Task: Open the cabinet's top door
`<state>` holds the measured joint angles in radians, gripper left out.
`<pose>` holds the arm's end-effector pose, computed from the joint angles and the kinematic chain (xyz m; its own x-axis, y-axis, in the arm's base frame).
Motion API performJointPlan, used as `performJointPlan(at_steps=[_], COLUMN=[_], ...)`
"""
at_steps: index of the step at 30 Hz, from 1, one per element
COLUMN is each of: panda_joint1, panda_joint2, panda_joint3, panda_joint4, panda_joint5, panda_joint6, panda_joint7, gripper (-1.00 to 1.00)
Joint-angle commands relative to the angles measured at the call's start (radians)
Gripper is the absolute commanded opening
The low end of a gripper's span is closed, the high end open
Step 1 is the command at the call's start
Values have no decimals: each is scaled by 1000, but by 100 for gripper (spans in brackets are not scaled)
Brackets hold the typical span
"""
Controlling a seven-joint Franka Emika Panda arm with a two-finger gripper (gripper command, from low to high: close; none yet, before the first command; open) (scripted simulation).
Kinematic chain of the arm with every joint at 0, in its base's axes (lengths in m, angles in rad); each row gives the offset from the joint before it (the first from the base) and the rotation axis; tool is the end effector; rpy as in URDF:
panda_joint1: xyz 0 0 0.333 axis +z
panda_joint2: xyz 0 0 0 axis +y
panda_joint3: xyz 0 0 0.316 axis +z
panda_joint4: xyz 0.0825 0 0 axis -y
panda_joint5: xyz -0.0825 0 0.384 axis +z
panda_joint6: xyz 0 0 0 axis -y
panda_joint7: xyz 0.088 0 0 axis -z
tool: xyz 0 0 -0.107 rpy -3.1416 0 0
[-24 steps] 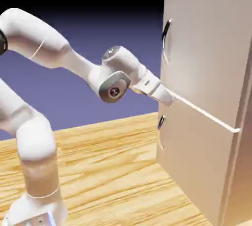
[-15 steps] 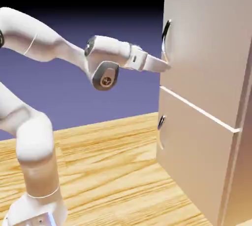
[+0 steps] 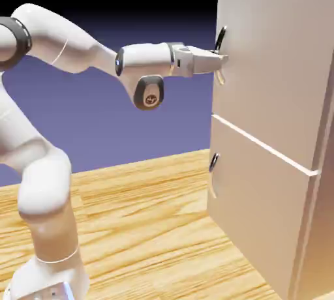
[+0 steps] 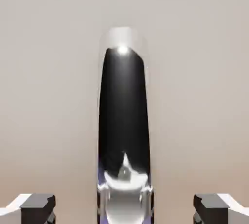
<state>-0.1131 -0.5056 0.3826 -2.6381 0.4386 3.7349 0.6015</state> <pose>0.3859 0.0780 0.5893 -0.0131 -0.7069 0.7072 -0.0128 -0.7071 -0.7070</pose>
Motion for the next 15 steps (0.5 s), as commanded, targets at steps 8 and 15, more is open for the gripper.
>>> performJointPlan(at_steps=[8, 15], panda_joint1=[240, 478], panda_joint2=[-150, -229], panda_joint3=[-290, -479], panda_joint4=[-141, -185], panda_joint5=[-247, -184], panda_joint6=[-36, -47], panda_joint7=[77, -91], gripper=[-100, -100])
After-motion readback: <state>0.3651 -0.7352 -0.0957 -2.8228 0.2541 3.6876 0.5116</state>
